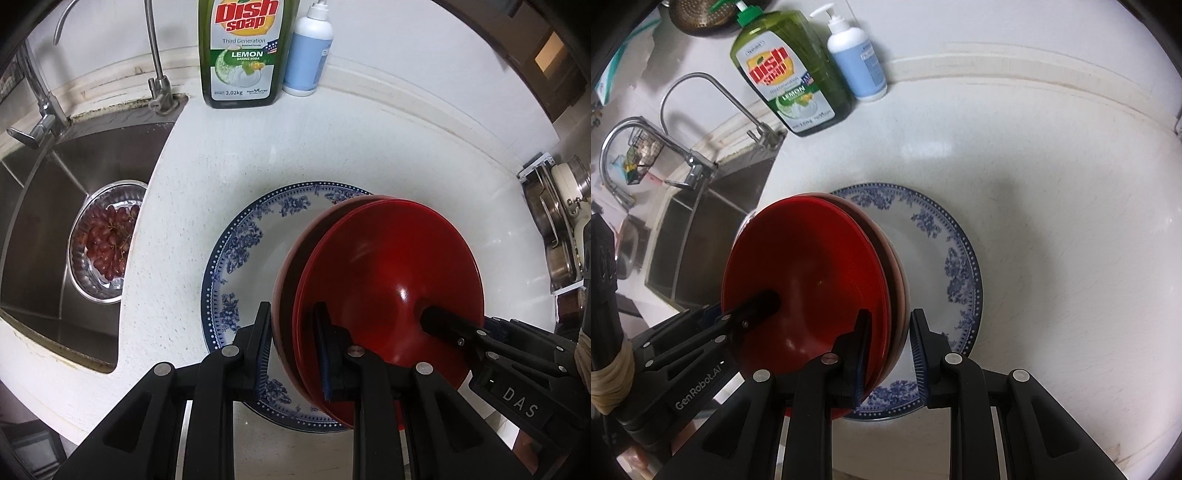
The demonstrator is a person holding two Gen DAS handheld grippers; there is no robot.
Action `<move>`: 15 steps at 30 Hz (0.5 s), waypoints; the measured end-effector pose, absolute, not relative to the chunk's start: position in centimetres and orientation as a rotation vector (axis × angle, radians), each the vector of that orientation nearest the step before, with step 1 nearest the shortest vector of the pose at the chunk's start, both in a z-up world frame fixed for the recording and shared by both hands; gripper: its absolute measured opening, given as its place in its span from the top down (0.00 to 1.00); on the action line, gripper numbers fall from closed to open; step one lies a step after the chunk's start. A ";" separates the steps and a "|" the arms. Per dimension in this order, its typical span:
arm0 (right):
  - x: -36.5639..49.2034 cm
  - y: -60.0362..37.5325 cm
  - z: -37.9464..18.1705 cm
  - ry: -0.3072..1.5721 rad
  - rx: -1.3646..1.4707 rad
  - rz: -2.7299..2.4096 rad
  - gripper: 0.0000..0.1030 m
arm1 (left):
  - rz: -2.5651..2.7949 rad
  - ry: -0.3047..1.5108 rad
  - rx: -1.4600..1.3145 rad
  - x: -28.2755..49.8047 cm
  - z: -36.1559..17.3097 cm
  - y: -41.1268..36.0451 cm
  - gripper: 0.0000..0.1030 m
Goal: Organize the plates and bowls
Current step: 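Lift the nested bowls with both tools and carry them over the plate stack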
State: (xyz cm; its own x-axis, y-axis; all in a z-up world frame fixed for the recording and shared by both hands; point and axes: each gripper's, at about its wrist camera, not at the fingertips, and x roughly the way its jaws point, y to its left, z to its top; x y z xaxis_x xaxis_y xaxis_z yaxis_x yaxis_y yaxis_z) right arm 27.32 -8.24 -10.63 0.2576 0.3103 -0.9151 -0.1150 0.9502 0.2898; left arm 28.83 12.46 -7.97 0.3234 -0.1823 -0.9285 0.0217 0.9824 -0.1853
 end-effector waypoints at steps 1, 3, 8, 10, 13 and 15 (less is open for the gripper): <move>27.4 -8.3 -10.8 1.285 0.179 0.289 0.78 | -0.135 1.235 -0.148 28.9 -8.0 12.5 0.78; 27.5 -8.3 -11.1 1.293 0.184 0.290 0.78 | -0.134 1.239 -0.147 29.0 -8.1 12.5 0.78; 27.8 -8.2 -11.6 1.308 0.197 0.286 0.78 | -0.138 1.255 -0.156 29.4 -8.6 12.6 0.78; 27.9 -8.2 -11.9 1.310 0.196 0.284 0.78 | -0.141 1.263 -0.163 29.6 -8.9 12.7 0.78; 28.1 -8.3 -12.2 1.313 0.191 0.279 0.78 | -0.149 1.264 -0.170 29.7 -9.0 12.6 0.78; 28.2 -8.2 -12.1 1.301 0.188 0.276 0.77 | -0.153 1.265 -0.171 29.7 -9.1 12.6 0.78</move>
State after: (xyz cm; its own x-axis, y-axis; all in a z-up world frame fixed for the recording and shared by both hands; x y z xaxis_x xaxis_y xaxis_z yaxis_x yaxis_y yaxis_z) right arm 28.21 -8.23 -12.15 0.2405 0.3056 -0.9213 -0.0954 0.9520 0.2909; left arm 29.74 12.62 -9.09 0.2940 -0.2078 -0.9329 0.0201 0.9772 -0.2114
